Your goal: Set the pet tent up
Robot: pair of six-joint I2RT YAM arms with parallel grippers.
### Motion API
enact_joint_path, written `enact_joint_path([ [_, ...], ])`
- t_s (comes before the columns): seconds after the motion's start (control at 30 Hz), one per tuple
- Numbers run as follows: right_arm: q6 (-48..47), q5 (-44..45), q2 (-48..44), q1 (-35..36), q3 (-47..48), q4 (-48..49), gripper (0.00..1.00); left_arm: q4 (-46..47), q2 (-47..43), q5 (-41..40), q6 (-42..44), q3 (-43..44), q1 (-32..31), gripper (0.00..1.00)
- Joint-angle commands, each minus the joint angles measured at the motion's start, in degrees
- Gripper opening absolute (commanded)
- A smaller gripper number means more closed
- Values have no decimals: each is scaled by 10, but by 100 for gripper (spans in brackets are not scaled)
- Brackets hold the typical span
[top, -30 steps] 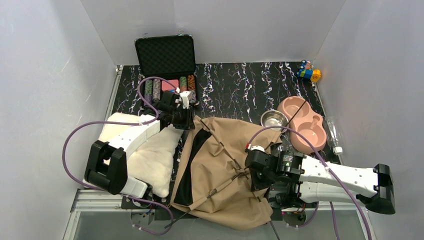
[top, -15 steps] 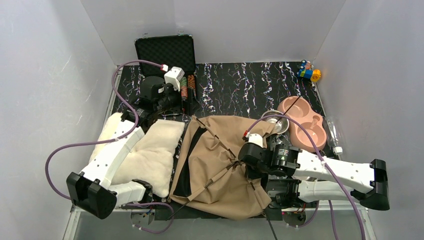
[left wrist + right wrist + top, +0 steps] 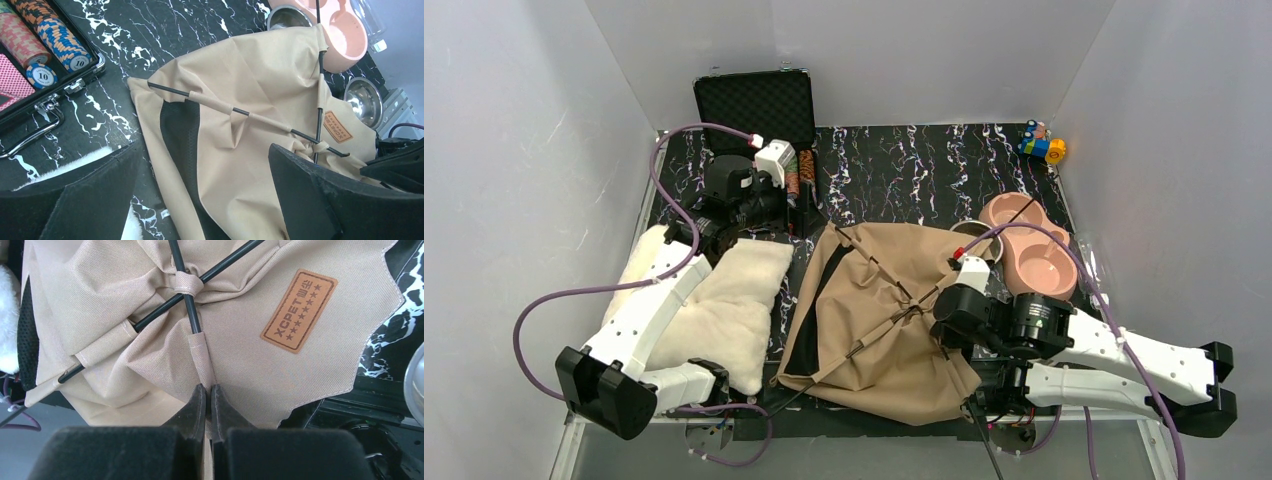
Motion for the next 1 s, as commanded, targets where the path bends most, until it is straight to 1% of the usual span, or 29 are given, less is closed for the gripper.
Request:
enact_joint_path([
  [0.0,31,75,-25,-6,18,-19,1,-26,-20,15,6,40,1,98],
  [0.13,19,96,-28,-6,24,-13,1,-41,-22,16,10,62,1,98],
  [0.33,14,152,-22,-9,65,-61,1,-87,-23,-5,28,124,1,98],
  [0.5,12,171,-41,-11,75,-70,1,-132,-23,-53,43,168,1,98],
  [0.63,-26,186,-45,-12,64,7,1,-115,-40,-24,25,147,1,98],
  [0.8,-94,211,-5,-12,51,132,1,-99,-46,0,11,105,1,98],
  [0.83,-99,211,4,-12,46,167,1,-93,-47,10,9,93,0,98],
  [0.97,-88,209,53,-12,25,221,1,-68,-50,49,2,41,-6,98],
])
